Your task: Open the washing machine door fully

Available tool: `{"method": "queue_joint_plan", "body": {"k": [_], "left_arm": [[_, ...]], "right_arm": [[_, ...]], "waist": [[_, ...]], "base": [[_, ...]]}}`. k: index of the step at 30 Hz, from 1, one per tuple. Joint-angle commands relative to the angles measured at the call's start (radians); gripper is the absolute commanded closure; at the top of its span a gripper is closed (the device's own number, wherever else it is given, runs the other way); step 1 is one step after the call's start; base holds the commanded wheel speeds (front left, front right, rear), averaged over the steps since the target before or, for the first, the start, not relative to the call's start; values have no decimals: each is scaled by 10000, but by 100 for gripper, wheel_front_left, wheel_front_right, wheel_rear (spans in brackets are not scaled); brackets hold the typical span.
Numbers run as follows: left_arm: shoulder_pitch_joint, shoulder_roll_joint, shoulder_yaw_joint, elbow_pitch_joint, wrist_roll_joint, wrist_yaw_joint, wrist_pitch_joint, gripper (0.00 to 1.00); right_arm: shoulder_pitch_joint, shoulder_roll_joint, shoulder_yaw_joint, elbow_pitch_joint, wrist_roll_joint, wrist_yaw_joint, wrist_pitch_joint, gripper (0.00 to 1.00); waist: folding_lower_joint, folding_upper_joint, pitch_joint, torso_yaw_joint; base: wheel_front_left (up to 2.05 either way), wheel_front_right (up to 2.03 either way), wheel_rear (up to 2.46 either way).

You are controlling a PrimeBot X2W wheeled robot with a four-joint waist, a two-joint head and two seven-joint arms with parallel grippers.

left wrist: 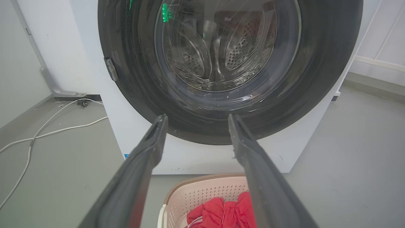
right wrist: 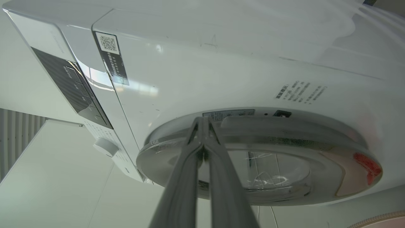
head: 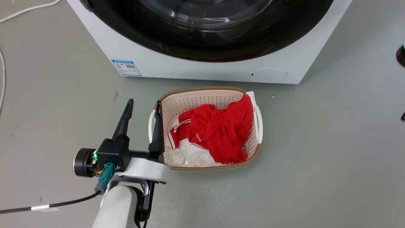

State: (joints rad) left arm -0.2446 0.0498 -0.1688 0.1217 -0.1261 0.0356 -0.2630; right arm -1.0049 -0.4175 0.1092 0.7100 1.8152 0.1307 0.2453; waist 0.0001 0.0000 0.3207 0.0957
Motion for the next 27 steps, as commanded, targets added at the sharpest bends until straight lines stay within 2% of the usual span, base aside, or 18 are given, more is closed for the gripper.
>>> {"method": "queue_joint_plan", "body": {"k": [1, 14, 27], "left_arm": [[-176, 7, -36, -51, -4, 16, -27, 0], [-692, 7, -338, -119, -77, 79, -27, 0], [-931, 9, -428, -226, -141, 263, -27, 0]], "right_arm": [[-506, -79, 179, 219, -125, 0, 73, 100], [-3655, 138, 2083, 2720, -1341, 0, 876, 100], [-4536, 179, 2694, 3333, -1774, 0, 1667, 100]], "waist": [[-1, 0, 208, 94], [-1, 0, 884, 547], [-1, 0, 1519, 658]], "base": [[0, 0, 0], [0, 0, 0], [0, 0, 0]]}}
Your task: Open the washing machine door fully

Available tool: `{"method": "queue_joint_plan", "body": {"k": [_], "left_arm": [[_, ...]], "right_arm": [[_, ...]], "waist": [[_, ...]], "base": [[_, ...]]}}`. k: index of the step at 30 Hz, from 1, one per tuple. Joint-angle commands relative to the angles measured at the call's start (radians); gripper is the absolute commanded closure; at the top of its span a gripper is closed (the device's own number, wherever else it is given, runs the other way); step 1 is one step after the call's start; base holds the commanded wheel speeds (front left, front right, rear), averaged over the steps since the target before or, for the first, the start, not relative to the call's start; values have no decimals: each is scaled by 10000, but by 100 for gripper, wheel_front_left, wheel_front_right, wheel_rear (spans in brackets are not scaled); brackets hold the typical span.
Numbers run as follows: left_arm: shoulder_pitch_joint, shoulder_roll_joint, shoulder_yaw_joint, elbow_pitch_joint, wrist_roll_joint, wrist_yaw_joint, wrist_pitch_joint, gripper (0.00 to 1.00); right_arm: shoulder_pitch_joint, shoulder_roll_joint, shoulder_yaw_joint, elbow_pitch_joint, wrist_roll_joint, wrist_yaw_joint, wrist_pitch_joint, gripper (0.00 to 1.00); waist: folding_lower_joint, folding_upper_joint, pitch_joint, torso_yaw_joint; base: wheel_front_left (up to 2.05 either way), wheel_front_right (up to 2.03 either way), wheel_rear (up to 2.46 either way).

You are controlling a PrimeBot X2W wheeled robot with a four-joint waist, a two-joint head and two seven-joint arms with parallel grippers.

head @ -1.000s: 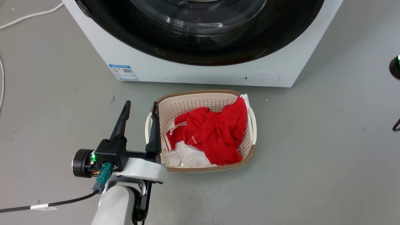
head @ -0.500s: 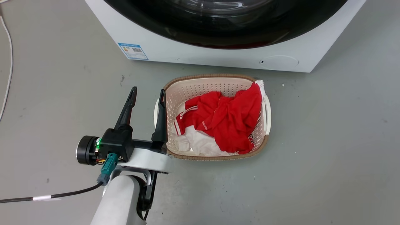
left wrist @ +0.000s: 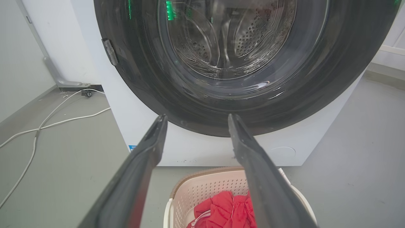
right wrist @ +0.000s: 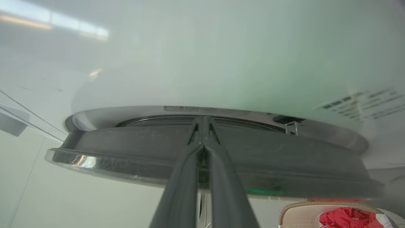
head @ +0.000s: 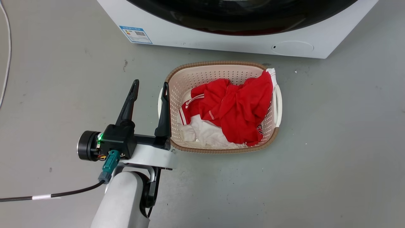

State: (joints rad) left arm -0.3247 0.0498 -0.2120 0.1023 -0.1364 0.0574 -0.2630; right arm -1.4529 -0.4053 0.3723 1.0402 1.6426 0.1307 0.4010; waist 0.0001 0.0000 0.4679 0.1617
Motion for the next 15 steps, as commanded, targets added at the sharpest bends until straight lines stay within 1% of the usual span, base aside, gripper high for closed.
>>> {"method": "queue_joint_plan", "body": {"k": [1, 9, 15], "left_arm": [[-148, 9, 1, -37, -30, 53, -27, 0], [-269, 9, -40, 33, -15, 84, -27, 0], [-347, 9, -69, 87, -67, 141, -27, 0]], "right_arm": [[-53, 56, 81, 24, -27, 0, 218, 100], [106, 53, 175, -119, 196, -1, 1185, 100], [462, 64, 262, -389, 490, 0, 2321, 100]], "waist": [[-1, 0, 74, -10], [-1, 0, 144, -90], [-1, 0, 44, -182]], "base": [[0, 0, 0], [0, 0, 0], [0, 0, 0]]}}
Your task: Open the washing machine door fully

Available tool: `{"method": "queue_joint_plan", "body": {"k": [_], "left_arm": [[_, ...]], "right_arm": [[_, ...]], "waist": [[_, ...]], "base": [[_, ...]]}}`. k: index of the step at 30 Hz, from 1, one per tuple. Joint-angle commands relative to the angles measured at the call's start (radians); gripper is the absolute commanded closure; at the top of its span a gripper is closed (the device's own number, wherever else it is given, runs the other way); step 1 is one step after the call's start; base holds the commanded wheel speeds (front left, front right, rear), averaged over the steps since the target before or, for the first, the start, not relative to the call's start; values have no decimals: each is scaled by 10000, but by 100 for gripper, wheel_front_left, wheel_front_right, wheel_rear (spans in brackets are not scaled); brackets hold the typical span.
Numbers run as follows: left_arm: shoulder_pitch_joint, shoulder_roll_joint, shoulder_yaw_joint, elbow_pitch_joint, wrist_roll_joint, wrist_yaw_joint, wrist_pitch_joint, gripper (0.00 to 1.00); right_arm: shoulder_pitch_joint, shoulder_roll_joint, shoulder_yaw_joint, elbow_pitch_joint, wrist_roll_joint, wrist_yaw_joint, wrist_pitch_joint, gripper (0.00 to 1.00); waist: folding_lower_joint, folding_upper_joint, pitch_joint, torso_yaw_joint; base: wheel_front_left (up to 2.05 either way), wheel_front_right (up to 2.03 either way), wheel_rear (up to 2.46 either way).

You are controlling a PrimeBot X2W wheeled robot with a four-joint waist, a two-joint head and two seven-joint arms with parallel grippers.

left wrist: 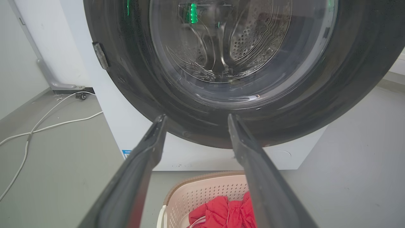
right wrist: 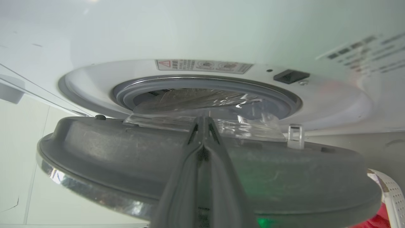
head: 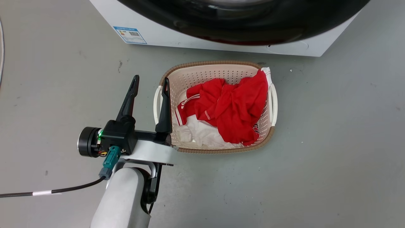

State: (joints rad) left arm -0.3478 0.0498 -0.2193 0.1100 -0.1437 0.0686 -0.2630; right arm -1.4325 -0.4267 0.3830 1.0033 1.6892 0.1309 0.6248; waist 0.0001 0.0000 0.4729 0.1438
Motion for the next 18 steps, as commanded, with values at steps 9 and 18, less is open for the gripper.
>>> {"method": "queue_joint_plan", "body": {"k": [9, 18], "left_arm": [[97, 9, 49, 142, -7, 39, -27, 0], [463, 10, 109, 395, 14, -10, -27, 0]], "right_arm": [[998, 261, 197, -517, 532, -2, 1408, 100], [2198, 541, 522, -1113, 898, -2, 2426, 100]], "waist": [[-1, 0, -444, -193], [-1, 0, -1247, -391]], "base": [[0, 0, 0], [0, 0, 0]]}}
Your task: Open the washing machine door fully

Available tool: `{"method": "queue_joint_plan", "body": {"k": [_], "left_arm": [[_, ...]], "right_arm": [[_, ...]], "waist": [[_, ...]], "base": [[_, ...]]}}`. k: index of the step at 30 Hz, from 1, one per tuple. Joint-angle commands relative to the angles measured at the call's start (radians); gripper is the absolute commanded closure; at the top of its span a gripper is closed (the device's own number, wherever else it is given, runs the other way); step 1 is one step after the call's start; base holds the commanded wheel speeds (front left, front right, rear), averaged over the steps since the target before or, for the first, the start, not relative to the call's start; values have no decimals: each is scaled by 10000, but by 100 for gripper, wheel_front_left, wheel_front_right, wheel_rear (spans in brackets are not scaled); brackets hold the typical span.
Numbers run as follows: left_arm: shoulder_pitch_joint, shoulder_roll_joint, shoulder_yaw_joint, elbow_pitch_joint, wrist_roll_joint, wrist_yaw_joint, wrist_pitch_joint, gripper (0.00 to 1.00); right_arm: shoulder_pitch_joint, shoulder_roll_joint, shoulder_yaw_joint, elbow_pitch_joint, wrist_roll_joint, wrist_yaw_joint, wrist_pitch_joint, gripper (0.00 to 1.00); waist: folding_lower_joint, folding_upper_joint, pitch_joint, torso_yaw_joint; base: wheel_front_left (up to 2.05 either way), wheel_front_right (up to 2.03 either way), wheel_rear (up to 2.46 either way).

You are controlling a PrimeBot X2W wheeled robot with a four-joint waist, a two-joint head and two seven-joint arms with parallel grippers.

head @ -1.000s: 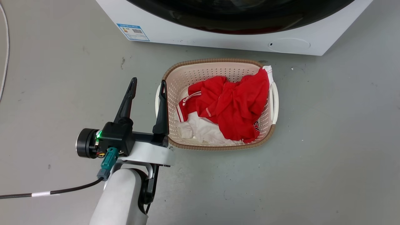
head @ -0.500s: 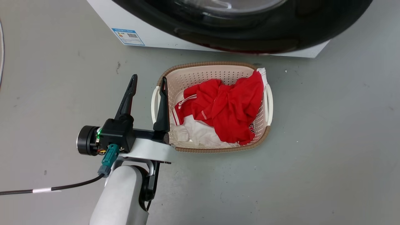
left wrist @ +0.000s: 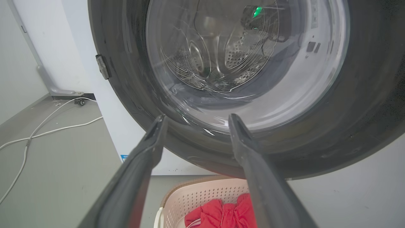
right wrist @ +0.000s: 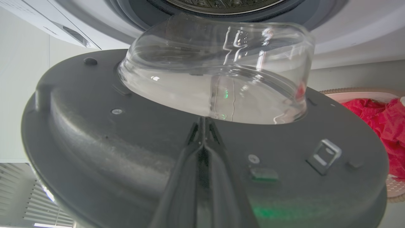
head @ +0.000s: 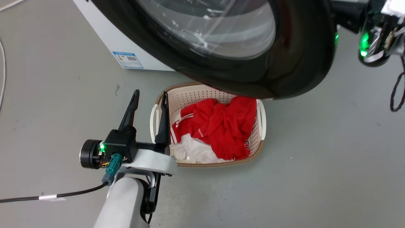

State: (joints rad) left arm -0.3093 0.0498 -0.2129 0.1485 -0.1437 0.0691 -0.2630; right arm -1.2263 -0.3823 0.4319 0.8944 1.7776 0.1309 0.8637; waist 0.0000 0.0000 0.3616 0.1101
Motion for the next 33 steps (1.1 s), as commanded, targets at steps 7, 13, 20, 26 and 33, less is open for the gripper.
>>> {"method": "queue_joint_plan", "body": {"k": [7, 13, 20, 26, 33], "left_arm": [[602, 10, 135, 218, -66, -64, -27, 0], [1060, 9, 211, 361, -47, -162, -27, 0], [1413, 9, 317, 377, -85, -151, -27, 0], [1657, 9, 372, 405, -113, -136, -27, 0], [1845, 9, 454, 460, -97, -172, -27, 0]], "right_arm": [[1371, 494, 324, -706, 248, -2, 269, 100], [2435, 850, 627, -1518, 385, -2, 251, 100], [3464, 1162, 961, -2552, 546, -2, 0, 100], [4192, 1456, 1281, -3351, 627, 0, -470, 100], [4829, 1746, 1612, -4115, 743, 0, -972, 100]], "waist": [[0, 0, -1007, -189], [0, 0, -1667, -203], [0, 0, -2098, -183], [0, 0, -2413, -149], [0, 0, -2685, -76]], "base": [[0, 0, 0], [0, 0, 0], [0, 0, 0], [0, 0, 0], [0, 0, 0]]}}
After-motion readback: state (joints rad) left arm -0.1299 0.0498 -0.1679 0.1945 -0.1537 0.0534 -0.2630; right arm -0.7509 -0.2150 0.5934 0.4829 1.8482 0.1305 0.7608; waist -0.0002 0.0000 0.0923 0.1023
